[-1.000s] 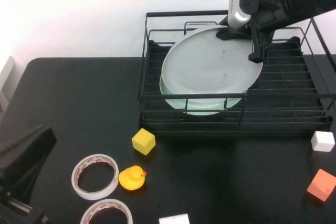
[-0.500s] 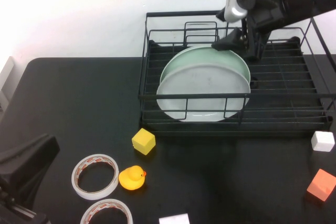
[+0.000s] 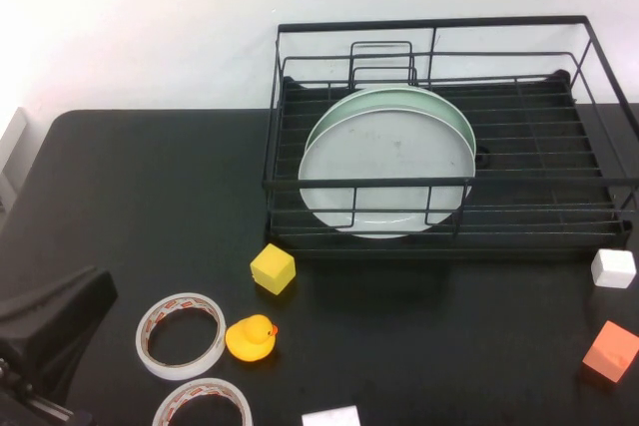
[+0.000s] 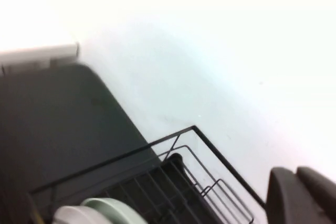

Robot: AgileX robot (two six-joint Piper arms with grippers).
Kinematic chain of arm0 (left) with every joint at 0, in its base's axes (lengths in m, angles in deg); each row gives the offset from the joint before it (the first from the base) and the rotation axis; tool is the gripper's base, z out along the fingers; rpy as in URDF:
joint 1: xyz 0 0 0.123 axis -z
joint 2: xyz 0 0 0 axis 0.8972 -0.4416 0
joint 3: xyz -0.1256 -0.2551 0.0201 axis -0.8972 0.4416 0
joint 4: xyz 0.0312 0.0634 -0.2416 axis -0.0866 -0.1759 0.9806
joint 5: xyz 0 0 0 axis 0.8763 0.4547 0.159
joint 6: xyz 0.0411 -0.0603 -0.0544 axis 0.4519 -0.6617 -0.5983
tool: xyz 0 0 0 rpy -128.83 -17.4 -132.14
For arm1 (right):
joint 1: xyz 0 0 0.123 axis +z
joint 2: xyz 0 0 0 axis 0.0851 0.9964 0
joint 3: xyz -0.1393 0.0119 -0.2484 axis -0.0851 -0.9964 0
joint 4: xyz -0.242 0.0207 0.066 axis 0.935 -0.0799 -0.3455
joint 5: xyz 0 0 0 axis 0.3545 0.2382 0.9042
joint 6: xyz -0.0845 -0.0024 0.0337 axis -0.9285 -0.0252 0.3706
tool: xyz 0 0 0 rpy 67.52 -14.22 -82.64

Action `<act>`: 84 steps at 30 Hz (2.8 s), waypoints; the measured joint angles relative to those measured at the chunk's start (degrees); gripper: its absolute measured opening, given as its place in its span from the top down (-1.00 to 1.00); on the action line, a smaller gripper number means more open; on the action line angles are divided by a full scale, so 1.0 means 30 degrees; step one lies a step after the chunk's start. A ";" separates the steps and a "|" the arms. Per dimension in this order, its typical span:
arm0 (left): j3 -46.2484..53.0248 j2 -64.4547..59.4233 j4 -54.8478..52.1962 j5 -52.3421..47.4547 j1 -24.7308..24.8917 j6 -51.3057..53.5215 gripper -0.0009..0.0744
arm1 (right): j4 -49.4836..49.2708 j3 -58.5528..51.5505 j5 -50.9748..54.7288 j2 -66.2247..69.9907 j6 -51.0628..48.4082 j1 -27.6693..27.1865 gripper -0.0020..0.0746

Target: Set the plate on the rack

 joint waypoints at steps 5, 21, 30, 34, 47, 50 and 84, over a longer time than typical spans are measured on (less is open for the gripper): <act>0.0000 0.0000 0.0232 0.0500 0.0000 0.1001 0.98 | -0.0042 -0.2747 0.0567 -0.2895 0.1434 -0.0409 0.93; 0.0000 -0.0923 -0.0071 0.1787 0.0000 0.1577 0.98 | -1.1289 -1.6717 -0.2799 -1.5853 -0.6592 -0.0409 0.93; 0.0000 -0.0923 -0.0071 0.1787 0.0000 0.1577 0.98 | -1.2749 -1.9730 -0.3281 -2.0847 -0.7214 -0.0409 0.93; 0.0000 -0.0923 -0.0071 0.1787 0.0000 0.1577 0.98 | -1.3954 -2.0836 -0.4582 -2.2197 -0.7214 -0.0409 0.94; 0.0000 -0.0923 -0.0071 0.1787 0.0000 0.1622 0.98 | -1.4263 -2.2530 -0.6395 -2.2555 -0.7080 -0.0409 0.94; 0.0000 -0.0923 -0.0071 0.1787 0.0000 0.1622 0.98 | -1.4423 -2.3140 -0.8224 -2.2555 -0.6906 -0.0409 0.94; 0.0000 -0.0923 -0.0071 0.1787 0.0000 0.1578 0.98 | 1.6376 -3.3590 -0.6996 -3.0666 2.3920 -0.6544 0.95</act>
